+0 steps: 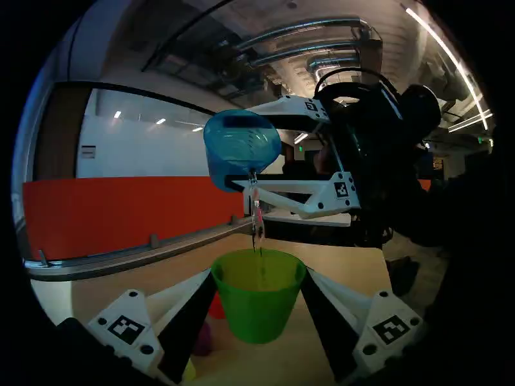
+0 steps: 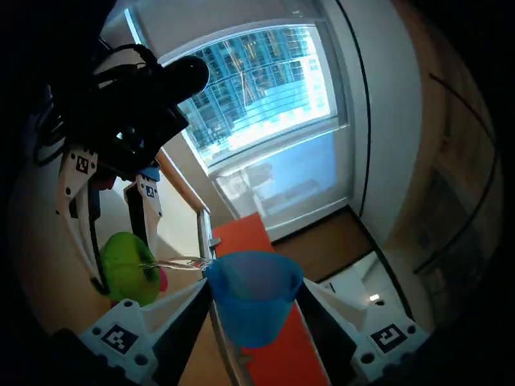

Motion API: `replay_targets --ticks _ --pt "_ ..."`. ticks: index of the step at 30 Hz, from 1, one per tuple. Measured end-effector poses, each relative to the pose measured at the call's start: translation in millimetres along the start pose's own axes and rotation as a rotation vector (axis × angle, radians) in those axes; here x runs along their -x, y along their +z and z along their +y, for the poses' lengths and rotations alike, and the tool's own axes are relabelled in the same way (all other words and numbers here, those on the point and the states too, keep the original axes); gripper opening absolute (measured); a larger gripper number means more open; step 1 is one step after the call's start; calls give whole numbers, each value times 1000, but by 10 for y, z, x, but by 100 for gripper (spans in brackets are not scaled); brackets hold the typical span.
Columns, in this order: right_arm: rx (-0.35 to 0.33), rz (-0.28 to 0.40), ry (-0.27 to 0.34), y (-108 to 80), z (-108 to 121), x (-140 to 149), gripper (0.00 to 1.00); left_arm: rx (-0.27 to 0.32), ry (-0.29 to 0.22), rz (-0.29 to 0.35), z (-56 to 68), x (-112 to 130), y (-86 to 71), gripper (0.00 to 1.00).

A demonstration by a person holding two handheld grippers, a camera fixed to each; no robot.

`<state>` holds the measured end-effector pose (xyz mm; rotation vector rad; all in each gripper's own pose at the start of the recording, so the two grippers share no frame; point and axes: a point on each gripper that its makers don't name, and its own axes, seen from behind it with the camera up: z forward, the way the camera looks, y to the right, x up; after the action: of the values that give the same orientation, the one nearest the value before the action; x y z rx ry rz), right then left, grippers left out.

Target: Pour water

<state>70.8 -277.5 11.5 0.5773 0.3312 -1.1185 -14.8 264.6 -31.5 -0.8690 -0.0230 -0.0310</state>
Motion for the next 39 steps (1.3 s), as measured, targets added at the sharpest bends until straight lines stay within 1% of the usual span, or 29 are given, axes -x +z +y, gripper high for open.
replay_targets --ticks 15,39 --pt "34 7 -76 -20 124 -104 89 9 10 1 61 -34 -32 87" --pt "58 1 -183 -10 255 -105 89 14 2 -2 61 7 -11 87"
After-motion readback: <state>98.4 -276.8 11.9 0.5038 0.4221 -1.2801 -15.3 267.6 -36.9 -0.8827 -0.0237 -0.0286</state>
